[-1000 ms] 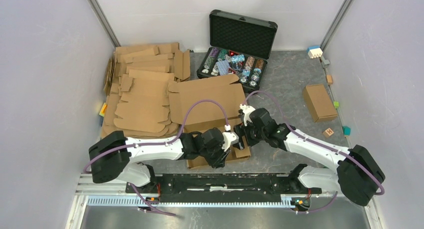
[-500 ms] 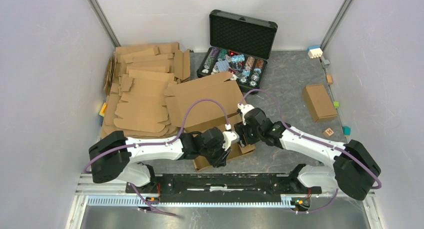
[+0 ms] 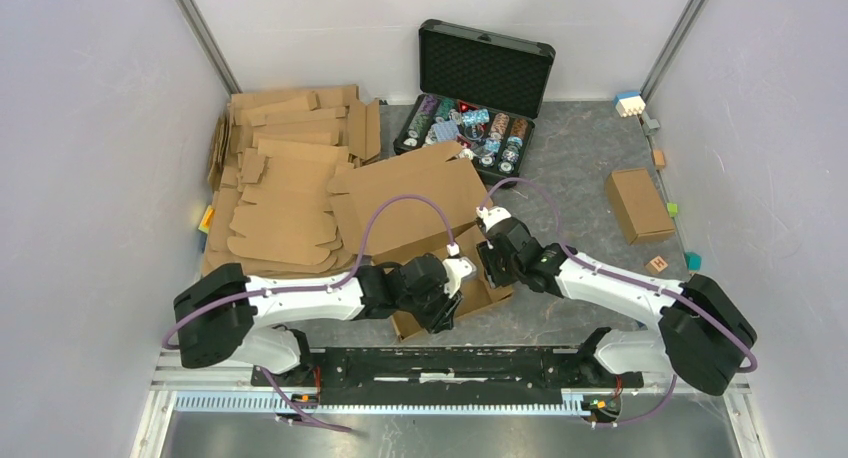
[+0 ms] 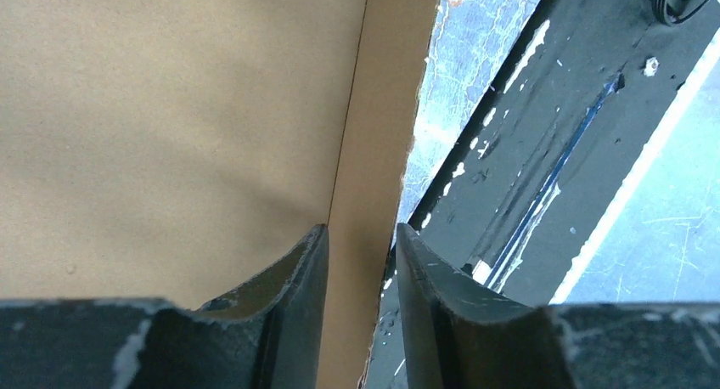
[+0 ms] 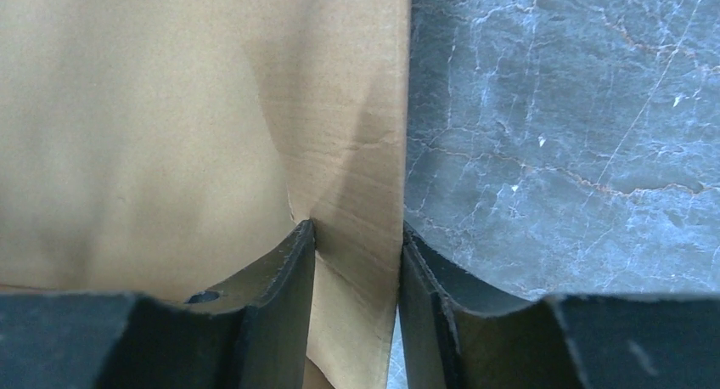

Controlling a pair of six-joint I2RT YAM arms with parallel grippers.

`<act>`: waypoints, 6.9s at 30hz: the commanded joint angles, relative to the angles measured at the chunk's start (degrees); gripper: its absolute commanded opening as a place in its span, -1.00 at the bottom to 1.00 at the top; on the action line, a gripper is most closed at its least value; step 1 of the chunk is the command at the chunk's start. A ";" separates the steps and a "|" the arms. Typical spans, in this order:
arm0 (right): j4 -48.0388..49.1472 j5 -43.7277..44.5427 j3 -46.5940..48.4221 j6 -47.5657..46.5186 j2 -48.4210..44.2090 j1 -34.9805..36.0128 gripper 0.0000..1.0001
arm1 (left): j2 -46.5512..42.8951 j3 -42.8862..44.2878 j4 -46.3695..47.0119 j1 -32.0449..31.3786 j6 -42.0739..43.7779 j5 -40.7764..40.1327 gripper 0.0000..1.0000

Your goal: Fold the paper box

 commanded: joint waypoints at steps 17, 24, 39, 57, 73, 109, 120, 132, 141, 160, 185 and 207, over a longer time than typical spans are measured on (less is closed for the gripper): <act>3.52 12.00 -3.54 -3.03 2.74 0.21 -0.36 | -21.70 4.62 -27.23 2.63 -22.43 -38.11 1.00; 6.58 7.91 -2.59 -4.26 3.50 0.12 0.02 | -22.50 -1.01 -26.08 7.45 -24.76 -35.75 1.00; 10.21 -4.35 -0.75 -5.05 4.81 -4.54 0.49 | -18.04 -4.00 -15.27 14.21 -20.88 -30.10 0.88; 11.69 -6.24 -3.35 -7.72 3.92 -6.14 0.58 | -20.90 4.50 -17.64 15.24 -17.45 -28.19 0.77; 14.67 -5.73 -5.55 -9.01 3.26 -5.96 0.37 | 8.63 20.24 7.31 23.00 -23.03 6.66 0.26; 14.77 -12.26 -1.60 -6.51 1.53 -8.35 0.90 | 31.00 29.29 8.03 24.29 -23.93 8.86 -0.37; 16.85 -15.99 -2.13 -4.53 1.10 -13.34 0.69 | 31.89 29.91 8.26 24.11 -24.02 8.90 -0.37; 17.00 -10.39 -0.01 -6.43 3.87 -14.01 0.06 | 32.66 31.18 7.36 23.76 -23.77 7.97 -0.38; 16.53 -3.92 -0.17 -7.92 6.49 -14.08 -0.30 | 27.78 30.88 2.75 23.32 -20.88 4.83 -0.13; 17.17 -2.34 1.79 -6.26 7.60 -13.97 0.42 | -2.42 13.08 -14.16 26.13 -13.21 -14.22 0.45; 14.52 8.07 7.28 -7.90 14.59 -14.57 -0.74 | 1.19 7.28 -6.80 27.89 -12.87 -13.22 0.28; 6.05 28.51 12.84 -11.10 21.10 -8.64 -0.99 | 3.91 5.63 -2.32 27.80 -9.19 -11.22 -0.67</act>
